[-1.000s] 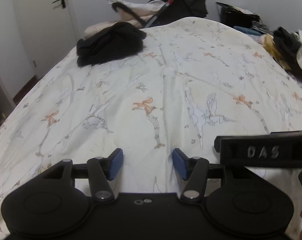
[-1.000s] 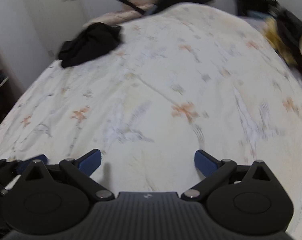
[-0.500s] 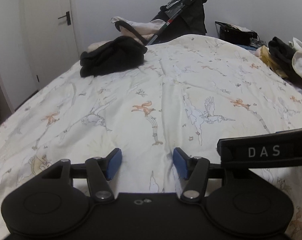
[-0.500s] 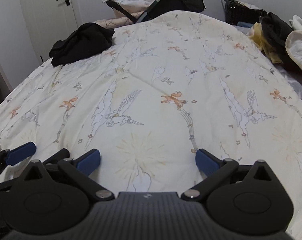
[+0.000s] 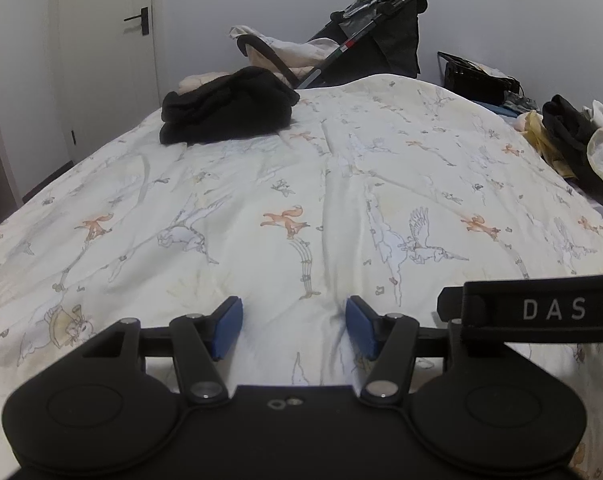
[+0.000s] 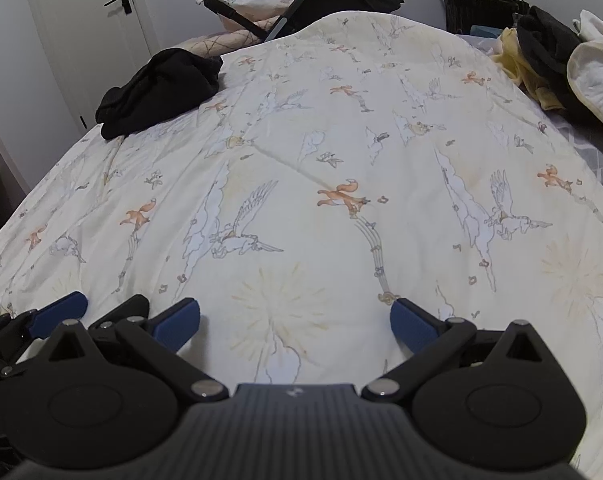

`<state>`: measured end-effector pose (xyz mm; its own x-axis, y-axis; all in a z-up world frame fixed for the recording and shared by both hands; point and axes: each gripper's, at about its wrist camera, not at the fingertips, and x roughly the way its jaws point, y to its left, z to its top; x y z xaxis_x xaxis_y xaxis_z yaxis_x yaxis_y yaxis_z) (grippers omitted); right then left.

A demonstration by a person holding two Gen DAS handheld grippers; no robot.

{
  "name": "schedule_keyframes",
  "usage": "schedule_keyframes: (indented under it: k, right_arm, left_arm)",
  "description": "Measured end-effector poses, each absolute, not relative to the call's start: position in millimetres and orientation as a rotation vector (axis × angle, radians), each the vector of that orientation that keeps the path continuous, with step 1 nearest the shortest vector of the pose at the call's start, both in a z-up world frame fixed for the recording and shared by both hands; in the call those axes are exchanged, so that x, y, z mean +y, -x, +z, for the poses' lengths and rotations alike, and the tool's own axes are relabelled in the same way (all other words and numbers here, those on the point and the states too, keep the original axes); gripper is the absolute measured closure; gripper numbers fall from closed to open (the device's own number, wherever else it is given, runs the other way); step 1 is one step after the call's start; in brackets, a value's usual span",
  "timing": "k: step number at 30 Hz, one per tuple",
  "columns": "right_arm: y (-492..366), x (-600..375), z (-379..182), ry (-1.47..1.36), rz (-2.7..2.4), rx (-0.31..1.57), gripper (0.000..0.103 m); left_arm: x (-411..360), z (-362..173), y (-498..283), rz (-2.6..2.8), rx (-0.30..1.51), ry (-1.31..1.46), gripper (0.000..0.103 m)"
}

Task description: Fold clothes

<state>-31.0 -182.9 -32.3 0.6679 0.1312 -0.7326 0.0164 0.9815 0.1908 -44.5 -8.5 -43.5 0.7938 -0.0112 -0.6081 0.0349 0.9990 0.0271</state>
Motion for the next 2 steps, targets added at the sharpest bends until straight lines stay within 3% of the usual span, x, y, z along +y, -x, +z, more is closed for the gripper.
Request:
schedule_keyframes:
  k: [2]
  right_arm:
    - [31.2,-183.0,-32.3,-0.191,0.065,0.837,0.0]
  left_arm:
    - [-8.3,-43.2,43.7,-0.025,0.658,-0.04,0.045]
